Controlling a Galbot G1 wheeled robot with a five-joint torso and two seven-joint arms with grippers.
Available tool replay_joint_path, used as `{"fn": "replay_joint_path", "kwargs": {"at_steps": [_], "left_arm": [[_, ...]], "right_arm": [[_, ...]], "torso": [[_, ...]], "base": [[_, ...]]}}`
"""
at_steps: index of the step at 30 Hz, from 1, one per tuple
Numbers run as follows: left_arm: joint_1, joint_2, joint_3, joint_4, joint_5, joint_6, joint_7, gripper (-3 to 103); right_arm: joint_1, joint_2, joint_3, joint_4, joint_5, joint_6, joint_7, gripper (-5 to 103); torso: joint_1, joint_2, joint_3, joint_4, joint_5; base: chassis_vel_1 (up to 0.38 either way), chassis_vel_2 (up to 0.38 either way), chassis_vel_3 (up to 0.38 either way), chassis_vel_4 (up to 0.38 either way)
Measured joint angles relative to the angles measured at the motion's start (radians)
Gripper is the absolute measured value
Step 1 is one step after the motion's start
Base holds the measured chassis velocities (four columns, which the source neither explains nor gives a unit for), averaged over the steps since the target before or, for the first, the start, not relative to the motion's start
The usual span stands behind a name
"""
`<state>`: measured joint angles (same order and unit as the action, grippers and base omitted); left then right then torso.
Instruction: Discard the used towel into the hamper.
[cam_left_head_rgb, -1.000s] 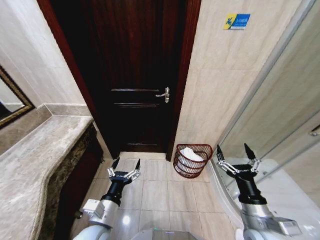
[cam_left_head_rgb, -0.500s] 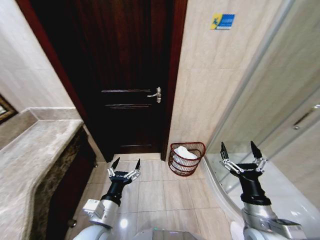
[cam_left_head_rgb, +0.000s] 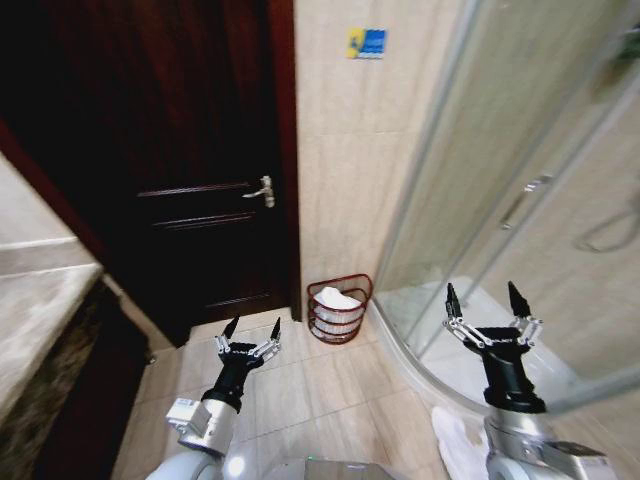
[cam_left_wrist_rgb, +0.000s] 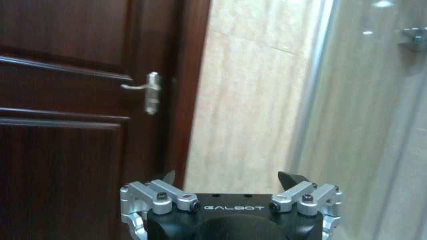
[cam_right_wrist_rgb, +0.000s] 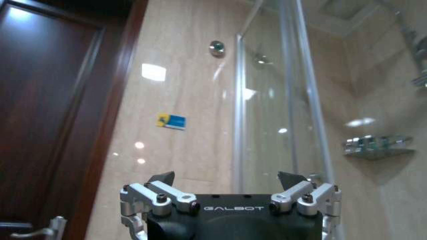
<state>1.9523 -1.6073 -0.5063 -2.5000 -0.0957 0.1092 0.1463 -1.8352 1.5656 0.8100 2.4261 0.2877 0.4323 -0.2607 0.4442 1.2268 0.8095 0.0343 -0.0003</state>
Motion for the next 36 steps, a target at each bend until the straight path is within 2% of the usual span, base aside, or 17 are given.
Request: {"fn": "replay_joint_path", "kwargs": {"at_steps": [14,24,27,32,35,36], "left_arm": [[0.0,0.0,0.0,0.0,0.0,0.0,0.0,100],[0.0,0.0,0.0,0.0,0.0,0.0,0.0,100],[0.0,0.0,0.0,0.0,0.0,0.0,0.0,100],[0.0,0.0,0.0,0.0,0.0,0.0,0.0,100],[0.0,0.0,0.0,0.0,0.0,0.0,0.0,100],[0.0,0.0,0.0,0.0,0.0,0.0,0.0,100]], "right_arm": [[-0.005,0.011,-0.005,0.006,0.003,0.01,-0.004,100],[0.002,0.019,0.003,0.011,0.006,-0.002,0.046,100],[0.032,0.041,0.019,0.021,0.021,-0.066,0.082,100],[0.044,0.042,0.02,0.032,0.022,-0.1,0.129,100],[0.06,0.042,0.016,0.034,0.003,-0.115,0.231,100],[0.06,0.042,0.016,0.034,0.003,-0.115,0.231,100]], "torso": [[0.0,0.0,0.0,0.0,0.0004],[0.0,0.0,0.0,0.0,0.0002],[0.0,0.0,0.0,0.0,0.0004],[0.0,0.0,0.0,0.0001,0.0],[0.0,0.0,0.0,0.0001,0.0003],[0.0,0.0,0.0,0.0001,0.0003]], "base": [[-0.128,-0.128,-0.122,-0.127],[-0.117,-0.126,-0.131,-0.119],[-0.127,-0.118,-0.13,-0.129],[-0.117,-0.116,-0.122,-0.118],[-0.113,-0.117,-0.133,-0.126],[-0.13,-0.106,-0.132,-0.129]]}}
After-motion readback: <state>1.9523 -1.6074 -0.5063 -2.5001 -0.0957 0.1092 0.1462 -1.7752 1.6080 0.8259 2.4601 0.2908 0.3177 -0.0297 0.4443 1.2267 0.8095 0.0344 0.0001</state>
